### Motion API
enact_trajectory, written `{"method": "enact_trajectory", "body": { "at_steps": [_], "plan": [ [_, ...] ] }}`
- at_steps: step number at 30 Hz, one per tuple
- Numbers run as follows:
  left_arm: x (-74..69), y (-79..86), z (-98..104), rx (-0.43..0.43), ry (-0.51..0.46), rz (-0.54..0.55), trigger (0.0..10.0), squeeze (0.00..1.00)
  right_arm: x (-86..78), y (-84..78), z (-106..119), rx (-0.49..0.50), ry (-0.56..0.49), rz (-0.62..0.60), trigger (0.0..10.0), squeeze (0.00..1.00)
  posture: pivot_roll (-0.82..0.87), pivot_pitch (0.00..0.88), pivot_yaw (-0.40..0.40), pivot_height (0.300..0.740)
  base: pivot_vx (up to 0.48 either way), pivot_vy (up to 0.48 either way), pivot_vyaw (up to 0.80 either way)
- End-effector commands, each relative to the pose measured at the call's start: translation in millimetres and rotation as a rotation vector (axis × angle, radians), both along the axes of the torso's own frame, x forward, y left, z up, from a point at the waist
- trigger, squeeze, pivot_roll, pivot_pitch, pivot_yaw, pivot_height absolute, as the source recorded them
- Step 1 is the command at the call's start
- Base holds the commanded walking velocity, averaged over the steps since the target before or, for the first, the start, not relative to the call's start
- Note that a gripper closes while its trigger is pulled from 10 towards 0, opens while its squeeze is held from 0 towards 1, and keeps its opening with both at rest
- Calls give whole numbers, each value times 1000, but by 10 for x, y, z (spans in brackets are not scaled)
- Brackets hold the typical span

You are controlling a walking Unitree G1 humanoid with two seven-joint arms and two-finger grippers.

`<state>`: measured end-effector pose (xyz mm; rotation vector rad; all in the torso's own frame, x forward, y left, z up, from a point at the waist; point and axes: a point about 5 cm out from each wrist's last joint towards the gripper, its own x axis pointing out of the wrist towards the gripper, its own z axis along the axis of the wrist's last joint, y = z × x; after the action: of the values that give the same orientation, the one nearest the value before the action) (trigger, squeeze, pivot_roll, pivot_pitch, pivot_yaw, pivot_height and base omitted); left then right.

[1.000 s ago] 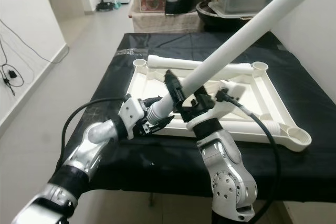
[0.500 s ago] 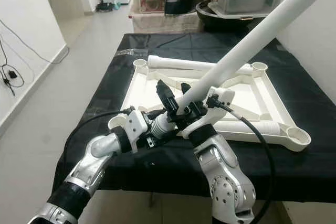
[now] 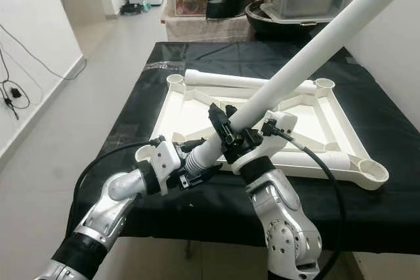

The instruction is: Building children table

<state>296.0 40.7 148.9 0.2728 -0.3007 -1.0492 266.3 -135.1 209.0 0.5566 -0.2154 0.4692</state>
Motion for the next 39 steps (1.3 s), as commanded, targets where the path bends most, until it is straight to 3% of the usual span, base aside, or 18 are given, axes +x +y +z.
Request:
{"method": "enact_trajectory", "body": {
  "at_steps": [1, 5, 7, 12, 13, 18, 19, 20, 21, 22, 24, 25, 27, 30, 39],
  "plan": [
    [-93, -85, -138, 89, 29, -70, 10000, 0, -11, 102, 58, 16, -25, 58, 0, 0, 87, 0, -2, 740, 0, 0, 0],
    [-95, -71, -186, 107, 60, -67, 10000, 0, -9, 93, 66, 18, -28, 54, 0, 0, 87, 0, -2, 740, 0, 0, 0],
    [-75, -23, -272, 123, 125, -38, 10000, 0, -1, 66, 107, 37, -41, 42, 0, 0, 87, 0, -2, 740, 0, 0, 0],
    [-59, 0, -301, 121, 151, -18, 10000, 0, 3, 54, 128, 46, -47, 37, 0, 0, 87, 0, -2, 740, 0, 0, 0],
    [-43, 32, -334, 129, 168, 3, 10000, 1000, 12, 32, 167, 67, -58, 28, 0, 0, 89, 0, -2, 740, 0, 0, 0],
    [-5, 105, -406, 142, 202, 74, 10000, 1000, 32, -29, 282, 105, -92, 0, 0, 0, 89, 0, -2, 740, 0, 0, 0],
    [-1, 118, -422, 144, 207, 88, 10000, 804, 35, -46, 310, 111, -103, -9, 0, 0, 89, 0, -2, 740, 0, 0, 0],
    [4, 130, -430, 157, 193, 107, 10000, 184, 48, -73, 333, 106, -109, -28, 0, 0, 88, 0, -3, 740, 0, 0, 0],
    [4, 130, -430, 157, 193, 107, 10000, 184, 48, -73, 333, 106, -109, -28, 0, 0, 88, 0, -3, 740, 0, 0, 0],
    [6, 136, -434, 158, 189, 120, 10000, 0, 62, -104, 351, 99, -113, -54, 0, 0, 88, 0, -3, 740, 0, 0, 0],
    [5, 138, -432, 158, 188, 127, 10000, 0, 71, -123, 359, 94, -113, -71, 0, 0, 88, 0, -3, 740, 0, 0, 0],
    [-2, 136, -427, 149, 189, 141, 10000, 0, 104, -189, 355, 64, -107, -141, 10000, 0, 89, 0, -6, 740, 0, 0, 0],
    [-24, 115, -402, 111, 200, 163, 10000, 0, 174, -337, 316, -70, -91, -313, 10000, 0, 88, 0, -2, 740, 0, 0, 0],
    [-60, 77, -381, 88, 196, 164, 10000, 0, 205, -430, 259, -161, -78, -410, 10000, 0, 86, 0, -7, 740, 0, 0, 0],
    [-146, -48, -253, 15, 172, 151, 10000, 0, 234, -444, 210, -235, -70, -432, 10000, 0, 92, 0, -15, 740, 0, 0, 711]
  ]
}}
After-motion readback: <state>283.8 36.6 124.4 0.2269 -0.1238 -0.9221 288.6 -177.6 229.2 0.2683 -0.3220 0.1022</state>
